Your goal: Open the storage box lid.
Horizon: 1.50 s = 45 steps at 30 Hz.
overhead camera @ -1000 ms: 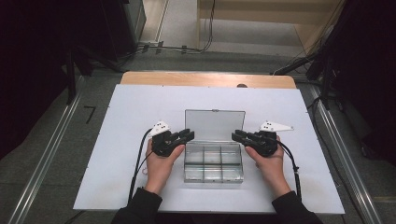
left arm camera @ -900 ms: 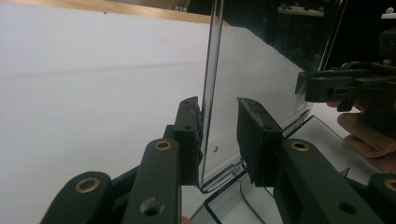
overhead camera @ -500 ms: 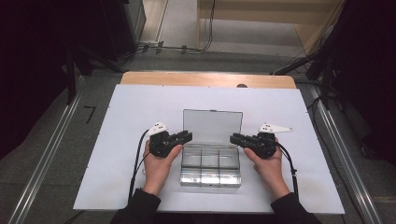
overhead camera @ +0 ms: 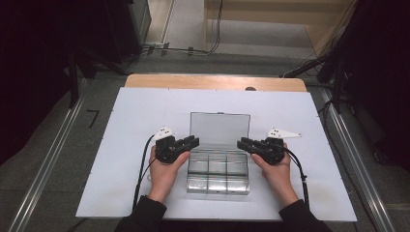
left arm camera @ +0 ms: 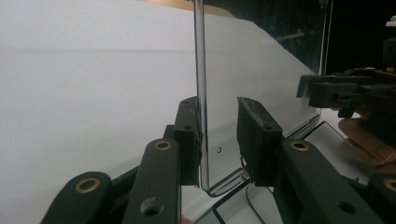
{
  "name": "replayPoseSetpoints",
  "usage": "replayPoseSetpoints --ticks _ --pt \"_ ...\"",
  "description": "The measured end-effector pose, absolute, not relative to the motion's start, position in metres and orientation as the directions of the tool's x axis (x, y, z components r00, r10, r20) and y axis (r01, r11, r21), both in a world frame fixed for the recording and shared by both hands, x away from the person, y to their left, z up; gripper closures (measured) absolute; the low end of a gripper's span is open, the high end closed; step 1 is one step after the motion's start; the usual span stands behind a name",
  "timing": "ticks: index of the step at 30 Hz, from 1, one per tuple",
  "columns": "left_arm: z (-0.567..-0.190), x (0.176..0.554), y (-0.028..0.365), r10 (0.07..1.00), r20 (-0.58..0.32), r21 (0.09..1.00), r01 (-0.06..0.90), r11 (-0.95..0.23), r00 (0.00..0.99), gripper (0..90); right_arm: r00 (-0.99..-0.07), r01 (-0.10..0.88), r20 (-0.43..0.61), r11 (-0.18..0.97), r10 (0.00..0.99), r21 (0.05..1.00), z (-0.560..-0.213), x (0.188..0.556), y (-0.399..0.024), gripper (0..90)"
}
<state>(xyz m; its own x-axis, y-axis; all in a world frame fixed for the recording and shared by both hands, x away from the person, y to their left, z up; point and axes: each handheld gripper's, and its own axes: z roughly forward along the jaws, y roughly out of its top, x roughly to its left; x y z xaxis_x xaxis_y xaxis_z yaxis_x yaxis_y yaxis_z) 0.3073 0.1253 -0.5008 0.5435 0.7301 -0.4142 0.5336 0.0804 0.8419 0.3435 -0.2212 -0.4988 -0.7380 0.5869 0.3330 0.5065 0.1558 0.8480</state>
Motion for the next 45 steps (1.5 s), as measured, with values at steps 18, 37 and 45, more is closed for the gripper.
replayPoseSetpoints --ticks 18,37,45 --pt "-0.510 0.309 0.120 0.754 -0.425 0.811 0.580 0.072 0.500 59.4 -0.702 0.537 0.343 0.148 0.623 0.830 -0.507 0.347 -0.220 54.4" --pt "-0.513 0.309 0.117 0.765 -0.425 0.798 0.599 0.065 0.484 46.2 -0.661 0.599 0.386 0.143 0.643 0.788 -0.509 0.351 -0.221 45.8" --pt "-0.513 0.309 0.118 0.766 -0.435 0.793 0.605 0.076 0.473 38.8 -0.644 0.608 0.386 0.136 0.660 0.782 -0.509 0.351 -0.221 42.3"
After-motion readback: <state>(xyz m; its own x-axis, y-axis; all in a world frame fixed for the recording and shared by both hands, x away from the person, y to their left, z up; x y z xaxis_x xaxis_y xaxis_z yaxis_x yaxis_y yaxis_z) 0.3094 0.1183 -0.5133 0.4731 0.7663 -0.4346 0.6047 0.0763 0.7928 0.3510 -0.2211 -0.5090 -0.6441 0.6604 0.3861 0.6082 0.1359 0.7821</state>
